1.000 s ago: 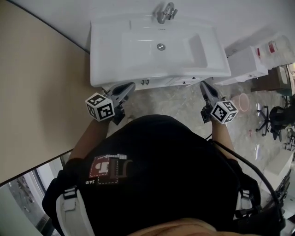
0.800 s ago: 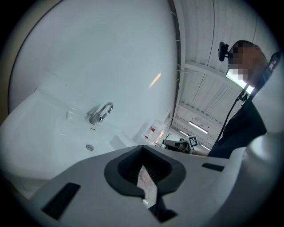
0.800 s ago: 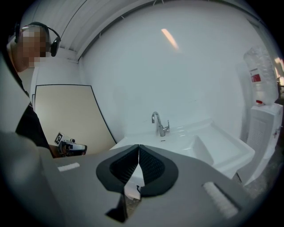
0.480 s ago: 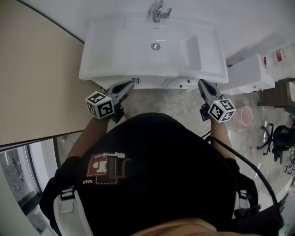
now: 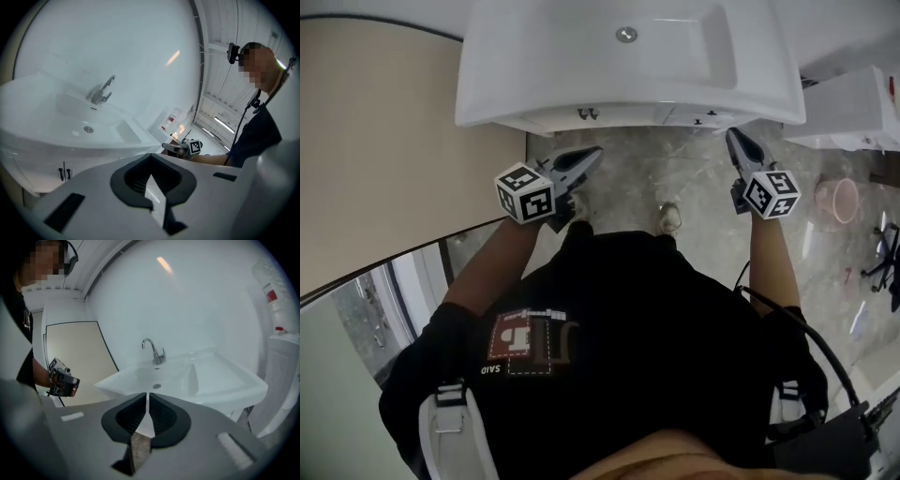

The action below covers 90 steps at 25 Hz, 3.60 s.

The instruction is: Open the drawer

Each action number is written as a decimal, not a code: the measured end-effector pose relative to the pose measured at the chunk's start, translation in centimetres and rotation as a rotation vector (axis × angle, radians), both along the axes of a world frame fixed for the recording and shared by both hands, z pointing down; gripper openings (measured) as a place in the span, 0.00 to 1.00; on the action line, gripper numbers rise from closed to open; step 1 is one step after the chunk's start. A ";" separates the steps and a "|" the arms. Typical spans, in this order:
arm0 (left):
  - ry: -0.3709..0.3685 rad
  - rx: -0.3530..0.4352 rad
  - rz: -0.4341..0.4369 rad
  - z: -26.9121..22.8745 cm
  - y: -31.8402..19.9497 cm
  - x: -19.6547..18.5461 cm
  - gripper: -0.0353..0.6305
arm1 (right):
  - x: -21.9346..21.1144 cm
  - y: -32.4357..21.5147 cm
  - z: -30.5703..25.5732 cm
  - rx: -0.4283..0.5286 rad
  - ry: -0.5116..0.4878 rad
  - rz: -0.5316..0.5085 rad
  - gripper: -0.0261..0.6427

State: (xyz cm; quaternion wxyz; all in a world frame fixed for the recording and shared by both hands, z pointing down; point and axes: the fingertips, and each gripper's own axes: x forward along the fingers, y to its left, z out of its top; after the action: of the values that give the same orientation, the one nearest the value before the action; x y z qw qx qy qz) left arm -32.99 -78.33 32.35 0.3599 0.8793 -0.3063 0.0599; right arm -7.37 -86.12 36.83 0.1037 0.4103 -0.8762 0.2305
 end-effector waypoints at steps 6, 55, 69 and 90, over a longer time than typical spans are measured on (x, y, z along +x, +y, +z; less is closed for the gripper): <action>-0.020 -0.102 0.103 12.9 0.4 -0.7 0.05 | -0.1 1.0 13.2 -0.103 -0.011 0.128 0.07; -0.026 -0.285 0.009 53.4 -2.4 0.1 0.05 | 3.6 -12.2 62.6 -0.344 0.186 0.318 0.25; -0.022 -0.286 0.005 54.0 -2.6 -1.0 0.05 | 3.7 -12.1 62.5 -0.314 0.223 0.333 0.25; -0.024 -0.289 0.022 55.0 -1.8 -0.9 0.05 | 4.6 -7.3 62.8 -0.320 0.218 0.366 0.25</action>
State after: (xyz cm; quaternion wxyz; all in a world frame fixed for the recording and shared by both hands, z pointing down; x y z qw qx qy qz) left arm -33.88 -80.15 87.39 0.4784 0.8208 -0.2892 0.1176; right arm -2.77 -93.47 99.65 0.2178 0.5627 -0.7235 0.3354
